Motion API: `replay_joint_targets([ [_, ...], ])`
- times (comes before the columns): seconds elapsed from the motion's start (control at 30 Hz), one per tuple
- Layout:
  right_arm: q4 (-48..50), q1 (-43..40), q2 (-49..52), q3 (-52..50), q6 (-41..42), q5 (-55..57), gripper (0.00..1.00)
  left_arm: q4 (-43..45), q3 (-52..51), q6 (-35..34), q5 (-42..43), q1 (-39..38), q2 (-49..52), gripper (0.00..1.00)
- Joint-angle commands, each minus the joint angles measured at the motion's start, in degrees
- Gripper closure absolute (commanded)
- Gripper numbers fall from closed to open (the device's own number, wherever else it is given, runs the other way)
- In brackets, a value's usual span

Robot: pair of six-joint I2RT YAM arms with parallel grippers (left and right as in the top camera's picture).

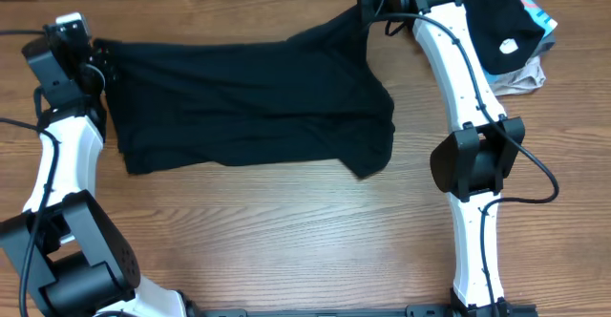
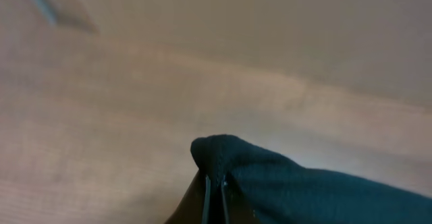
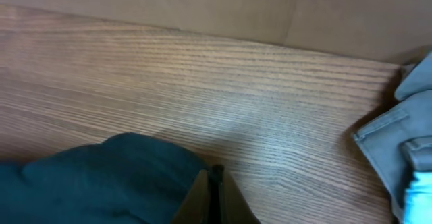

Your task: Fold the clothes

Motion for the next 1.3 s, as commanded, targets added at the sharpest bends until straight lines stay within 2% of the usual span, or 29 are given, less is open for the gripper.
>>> replay_joint_targets([
  [0.0,-1.73,-0.07,-1.31,5.51,-0.15,-0.33,0.96,4.50,1.62,-3.17,1.18,-1.07,0.28,0.96],
  [0.1,-5.84,-0.07,-2.03,9.03,-0.15,-0.31,0.96,5.40,1.68,-3.54,1.16,-2.10,0.20,0.96],
  [0.17,-10.64,-0.07,-2.73,11.32,-0.13,-0.31,0.96,1.86,1.68,-3.52,1.14,-2.69,-0.07,0.96],
  [0.3,-23.10,-0.07,-3.45,13.25,-0.07,-2.34,0.96,-11.26,1.68,-3.74,-0.28,-2.29,-1.57,0.92],
  [0.47,-36.68,-0.04,-3.45,13.22,0.57,-3.37,0.96,-22.67,1.66,-3.93,-5.05,-1.38,-1.90,0.94],
  [0.73,-36.63,0.07,-3.74,10.29,6.67,-7.30,0.96,-28.15,1.66,-3.91,-12.66,0.48,-1.88,0.96],
  [0.93,-36.63,0.81,-3.74,2.97,12.57,-6.32,0.96,-30.64,1.66,-3.69,-12.66,1.84,-1.81,0.96],
  [1.27,-36.63,3.26,-3.74,-2.62,18.60,-0.15,0.96,-31.69,1.44,-3.69,-12.61,1.70,-1.11,0.96],
])
